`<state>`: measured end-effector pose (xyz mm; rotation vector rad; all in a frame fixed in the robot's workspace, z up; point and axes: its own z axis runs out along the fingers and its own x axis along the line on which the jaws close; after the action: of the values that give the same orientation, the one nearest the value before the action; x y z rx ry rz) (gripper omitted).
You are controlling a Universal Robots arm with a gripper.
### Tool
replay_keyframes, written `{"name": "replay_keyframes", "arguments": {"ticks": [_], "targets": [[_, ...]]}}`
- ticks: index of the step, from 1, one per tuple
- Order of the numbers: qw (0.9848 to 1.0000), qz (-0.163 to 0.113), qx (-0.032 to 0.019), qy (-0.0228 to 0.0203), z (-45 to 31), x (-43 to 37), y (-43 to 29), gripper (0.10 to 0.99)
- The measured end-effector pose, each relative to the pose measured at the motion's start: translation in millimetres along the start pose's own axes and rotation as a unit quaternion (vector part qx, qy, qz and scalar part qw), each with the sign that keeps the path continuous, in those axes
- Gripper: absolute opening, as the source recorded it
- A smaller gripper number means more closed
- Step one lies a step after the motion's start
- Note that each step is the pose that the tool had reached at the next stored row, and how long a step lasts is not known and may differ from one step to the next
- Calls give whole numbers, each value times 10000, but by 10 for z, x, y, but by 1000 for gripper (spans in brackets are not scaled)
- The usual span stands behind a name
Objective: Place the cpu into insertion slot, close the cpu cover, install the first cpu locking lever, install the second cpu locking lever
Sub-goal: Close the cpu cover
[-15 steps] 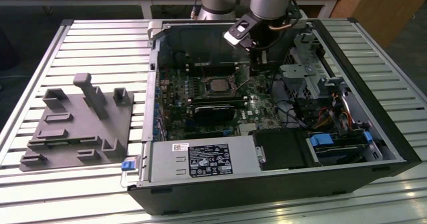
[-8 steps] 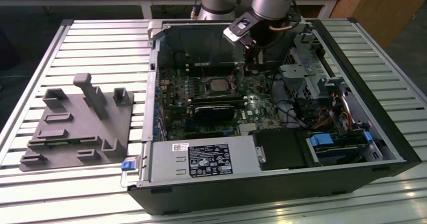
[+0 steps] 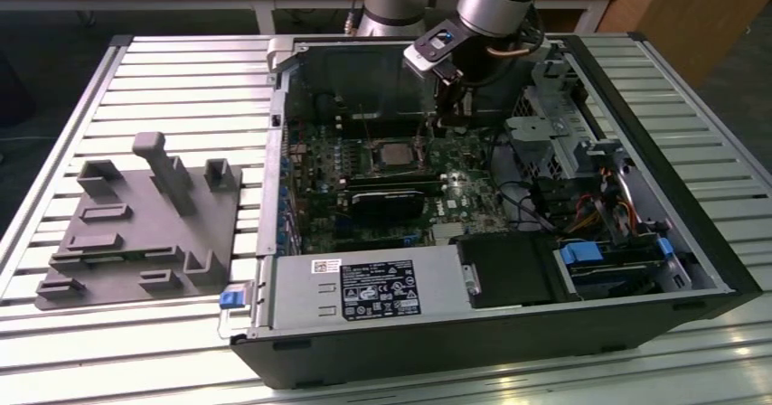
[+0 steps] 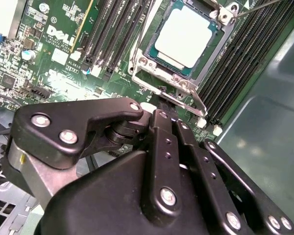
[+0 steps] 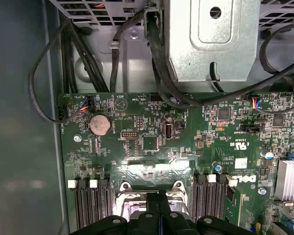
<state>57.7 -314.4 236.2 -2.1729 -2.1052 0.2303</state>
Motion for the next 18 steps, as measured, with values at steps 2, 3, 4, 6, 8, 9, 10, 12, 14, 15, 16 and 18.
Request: {"name": "replay_keyframes", "arguments": {"ticks": [2,3,4,6,8,9,10,12,14,15,16,18], "targets": [[10000,0,-2,1,1,0,-4,106],[10000,0,-11,2,4,0,-13,106],[10000,0,-28,2,6,0,-29,106],[10000,2,-71,3,13,-2,-67,106],[9999,3,-119,4,22,-4,-117,106],[9999,4,-142,5,27,-4,-143,106],[9999,5,-162,6,33,-5,-168,106],[9998,5,-194,7,42,-6,-214,106],[9998,7,-215,7,47,-8,-243,106],[9998,7,-222,7,48,-8,-251,106],[9997,6,-229,8,50,-8,-259,106],[9997,7,-252,9,55,-8,-282,106]]}}
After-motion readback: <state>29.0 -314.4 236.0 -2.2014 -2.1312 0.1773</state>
